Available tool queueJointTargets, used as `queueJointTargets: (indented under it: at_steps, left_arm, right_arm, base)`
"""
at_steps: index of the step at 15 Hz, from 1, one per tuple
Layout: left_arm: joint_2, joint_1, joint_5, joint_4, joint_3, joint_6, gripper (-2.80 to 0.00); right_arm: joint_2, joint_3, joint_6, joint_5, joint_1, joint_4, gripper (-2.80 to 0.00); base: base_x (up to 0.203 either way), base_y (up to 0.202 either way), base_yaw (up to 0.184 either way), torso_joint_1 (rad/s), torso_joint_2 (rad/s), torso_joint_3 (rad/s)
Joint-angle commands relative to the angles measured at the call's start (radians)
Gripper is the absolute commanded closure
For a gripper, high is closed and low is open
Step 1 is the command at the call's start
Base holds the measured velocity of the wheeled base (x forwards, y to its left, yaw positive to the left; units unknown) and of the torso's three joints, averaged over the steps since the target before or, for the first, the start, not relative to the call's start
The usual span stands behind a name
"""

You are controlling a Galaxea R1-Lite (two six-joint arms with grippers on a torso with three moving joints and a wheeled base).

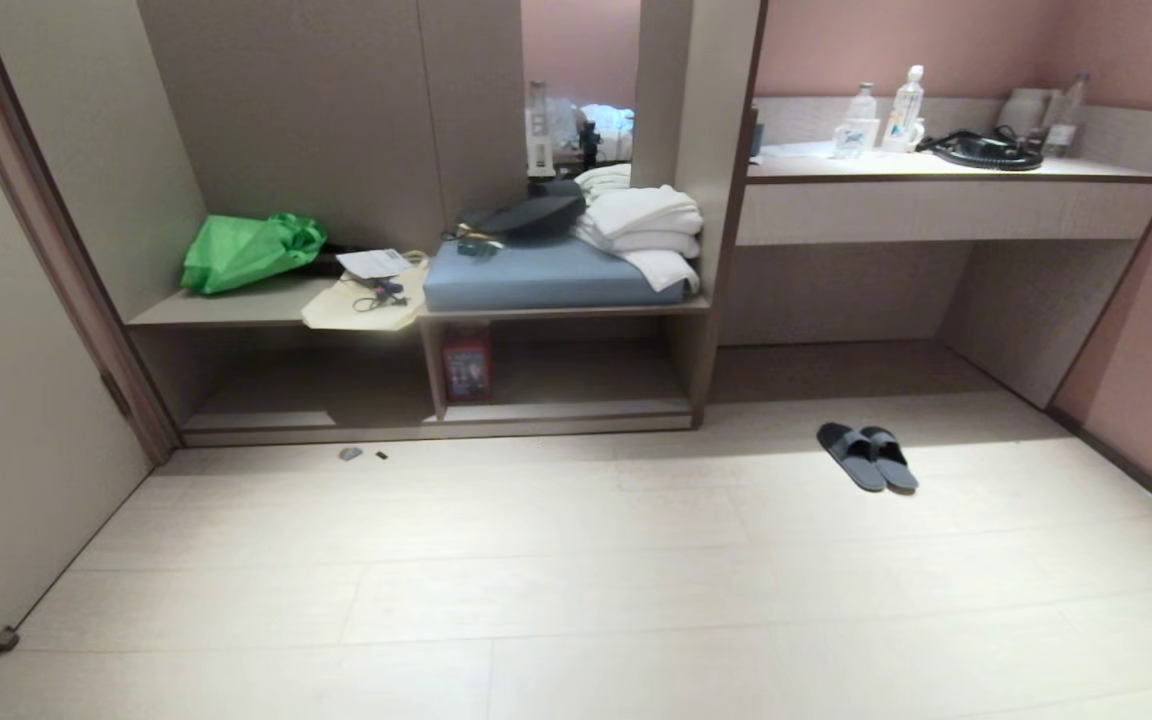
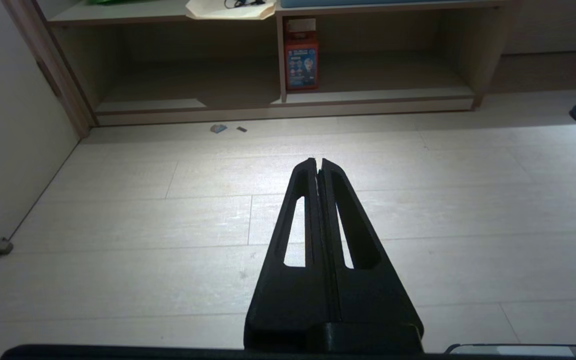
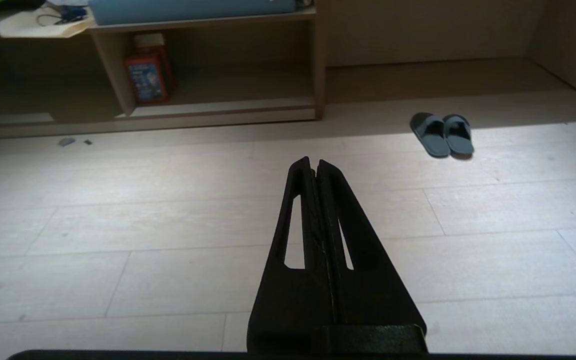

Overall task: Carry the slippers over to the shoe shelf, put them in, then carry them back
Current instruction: Pick up the slippers on the floor

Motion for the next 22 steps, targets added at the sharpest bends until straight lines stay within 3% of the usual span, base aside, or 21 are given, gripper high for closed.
queueJointTargets:
  at_steps: [1, 22]
  left_arm:
    - [0.000, 0.000, 0.001, -0.001, 0.000, 0.000, 0.00]
    - [0.000, 0.000, 0.001, 0.004, 0.000, 0.001, 0.00]
  right_arm:
    - [0.000, 0.000, 0.000, 0.000, 0.001, 0.000, 0.00]
    - [0.000, 0.000, -0.003, 0.000, 0.001, 0.000, 0.00]
  base:
    - [0.195, 0.000, 0.000, 0.002, 0.01, 0.002]
    - [0.195, 0.000, 0.000, 0.003, 0.00, 0.002]
